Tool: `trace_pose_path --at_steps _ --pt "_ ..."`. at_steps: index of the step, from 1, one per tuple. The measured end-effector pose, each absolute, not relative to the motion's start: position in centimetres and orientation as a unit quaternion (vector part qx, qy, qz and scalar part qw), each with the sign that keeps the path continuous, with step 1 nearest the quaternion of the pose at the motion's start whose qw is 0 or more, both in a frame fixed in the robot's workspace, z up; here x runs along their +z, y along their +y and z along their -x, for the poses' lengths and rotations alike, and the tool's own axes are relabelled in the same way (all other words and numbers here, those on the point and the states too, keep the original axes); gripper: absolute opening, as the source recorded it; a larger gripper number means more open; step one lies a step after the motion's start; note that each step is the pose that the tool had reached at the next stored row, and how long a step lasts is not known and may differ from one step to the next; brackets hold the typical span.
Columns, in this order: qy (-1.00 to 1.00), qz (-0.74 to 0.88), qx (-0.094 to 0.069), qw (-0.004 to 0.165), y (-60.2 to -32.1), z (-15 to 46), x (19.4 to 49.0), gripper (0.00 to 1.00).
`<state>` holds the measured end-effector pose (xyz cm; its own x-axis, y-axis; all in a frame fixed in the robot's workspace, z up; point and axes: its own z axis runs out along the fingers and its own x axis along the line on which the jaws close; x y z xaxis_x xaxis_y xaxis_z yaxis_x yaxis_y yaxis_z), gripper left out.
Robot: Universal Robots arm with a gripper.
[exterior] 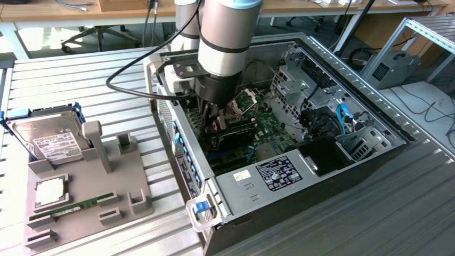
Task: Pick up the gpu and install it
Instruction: 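Press down on the gpu until it lock into place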
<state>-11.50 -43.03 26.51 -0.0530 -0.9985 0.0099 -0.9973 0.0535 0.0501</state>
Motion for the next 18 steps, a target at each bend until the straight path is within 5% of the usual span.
trace_pose_path --at_steps 18 --pt "-0.725 -0.688 -0.016 0.025 -44.8 10.9 27.5 0.11"
